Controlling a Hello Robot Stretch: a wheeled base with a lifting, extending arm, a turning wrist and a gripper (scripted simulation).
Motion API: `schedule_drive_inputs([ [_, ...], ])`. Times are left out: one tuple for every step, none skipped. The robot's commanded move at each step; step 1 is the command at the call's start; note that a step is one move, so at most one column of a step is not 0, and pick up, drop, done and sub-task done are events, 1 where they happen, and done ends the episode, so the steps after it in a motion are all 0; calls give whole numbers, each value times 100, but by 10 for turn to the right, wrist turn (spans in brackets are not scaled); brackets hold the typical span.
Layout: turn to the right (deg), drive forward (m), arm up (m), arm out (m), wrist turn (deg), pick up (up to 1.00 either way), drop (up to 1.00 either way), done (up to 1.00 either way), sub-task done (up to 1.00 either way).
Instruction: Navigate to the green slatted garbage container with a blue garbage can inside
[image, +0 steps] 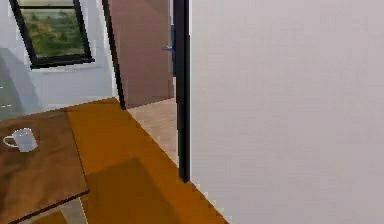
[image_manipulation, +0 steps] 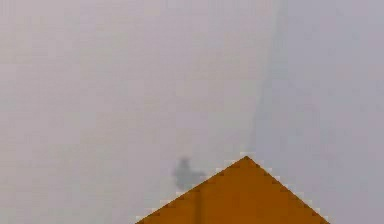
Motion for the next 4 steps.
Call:
schedule_drive_inputs([
  [0,70,0,0,0,0,0,0,0],
  [-330,0,0,0,0,0,0,0,0],
  [0,90,0,0,0,0,0,0,0],
  [-60,0,0,0,0,0,0,0,0],
])
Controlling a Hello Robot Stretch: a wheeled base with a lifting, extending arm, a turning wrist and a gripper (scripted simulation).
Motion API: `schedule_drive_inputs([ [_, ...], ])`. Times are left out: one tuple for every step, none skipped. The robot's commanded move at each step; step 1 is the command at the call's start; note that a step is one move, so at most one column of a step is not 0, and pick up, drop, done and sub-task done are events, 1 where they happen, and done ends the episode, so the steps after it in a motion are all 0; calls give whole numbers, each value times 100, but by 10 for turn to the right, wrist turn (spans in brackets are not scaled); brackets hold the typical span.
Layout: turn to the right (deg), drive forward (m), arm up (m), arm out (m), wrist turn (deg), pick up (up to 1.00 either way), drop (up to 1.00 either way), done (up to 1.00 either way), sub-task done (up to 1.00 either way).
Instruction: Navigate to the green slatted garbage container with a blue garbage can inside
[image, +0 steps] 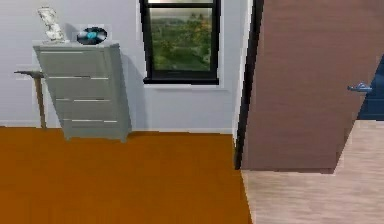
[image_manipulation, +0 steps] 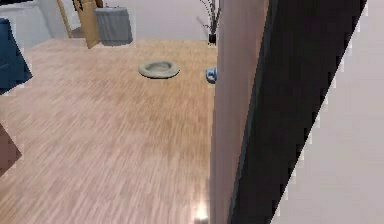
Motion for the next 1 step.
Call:
schedule_drive_inputs([
  [0,30,0,0,0,0,0,0,0],
])
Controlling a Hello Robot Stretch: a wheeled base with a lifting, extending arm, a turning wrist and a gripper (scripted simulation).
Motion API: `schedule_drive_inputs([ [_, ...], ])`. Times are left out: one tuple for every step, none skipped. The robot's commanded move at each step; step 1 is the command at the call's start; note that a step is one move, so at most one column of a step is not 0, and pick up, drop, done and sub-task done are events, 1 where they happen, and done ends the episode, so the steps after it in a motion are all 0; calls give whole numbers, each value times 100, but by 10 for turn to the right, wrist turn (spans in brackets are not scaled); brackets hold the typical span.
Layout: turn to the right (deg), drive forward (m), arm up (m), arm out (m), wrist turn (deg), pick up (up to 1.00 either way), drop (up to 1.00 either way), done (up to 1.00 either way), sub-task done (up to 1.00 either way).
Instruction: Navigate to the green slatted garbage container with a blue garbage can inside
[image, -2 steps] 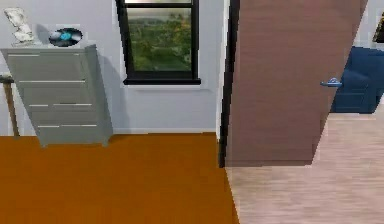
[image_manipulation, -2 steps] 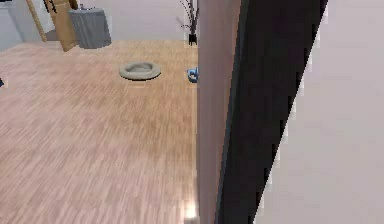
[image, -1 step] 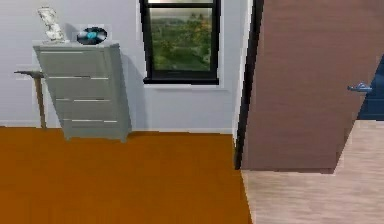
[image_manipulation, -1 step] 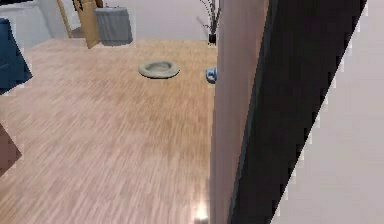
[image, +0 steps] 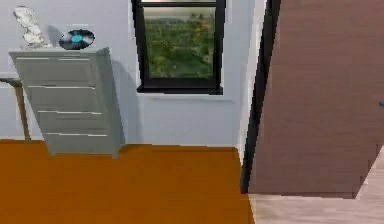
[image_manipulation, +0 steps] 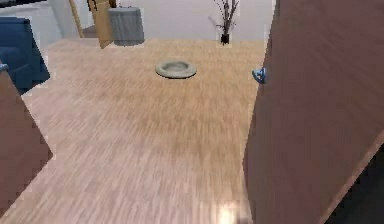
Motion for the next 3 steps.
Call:
schedule_drive_inputs([
  [450,0,0,0,0,0,0,0,0],
  [150,0,0,0,0,0,0,0,0],
  [0,100,0,0,0,0,0,0,0],
])
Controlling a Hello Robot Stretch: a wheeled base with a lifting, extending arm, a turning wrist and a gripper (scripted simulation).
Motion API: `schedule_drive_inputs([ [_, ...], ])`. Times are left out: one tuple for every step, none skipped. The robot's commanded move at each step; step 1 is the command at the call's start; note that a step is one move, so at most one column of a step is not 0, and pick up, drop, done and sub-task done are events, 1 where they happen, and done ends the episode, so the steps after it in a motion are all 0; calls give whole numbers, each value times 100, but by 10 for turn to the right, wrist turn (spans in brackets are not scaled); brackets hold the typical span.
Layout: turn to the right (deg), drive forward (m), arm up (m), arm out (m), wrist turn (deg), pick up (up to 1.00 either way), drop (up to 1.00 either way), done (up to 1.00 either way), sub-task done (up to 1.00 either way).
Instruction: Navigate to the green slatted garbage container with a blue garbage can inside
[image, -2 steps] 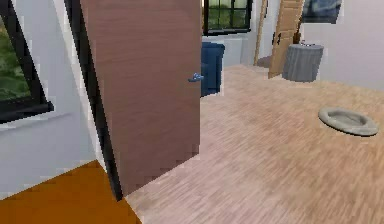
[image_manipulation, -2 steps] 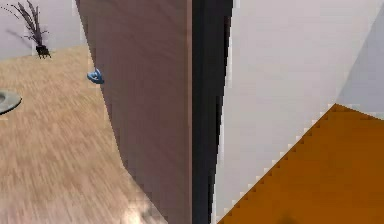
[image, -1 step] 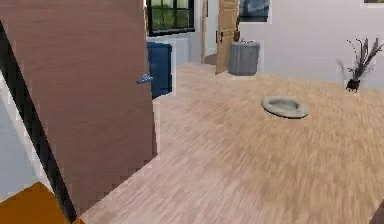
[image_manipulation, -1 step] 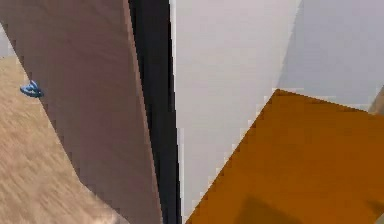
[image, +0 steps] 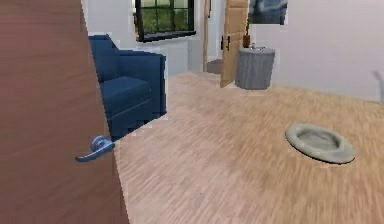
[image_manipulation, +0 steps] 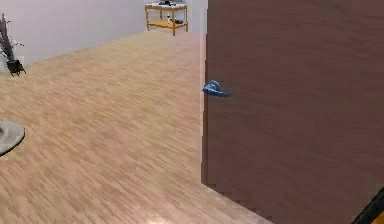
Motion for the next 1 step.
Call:
schedule_drive_inputs([
  [30,0,0,0,0,0,0,0,0],
])
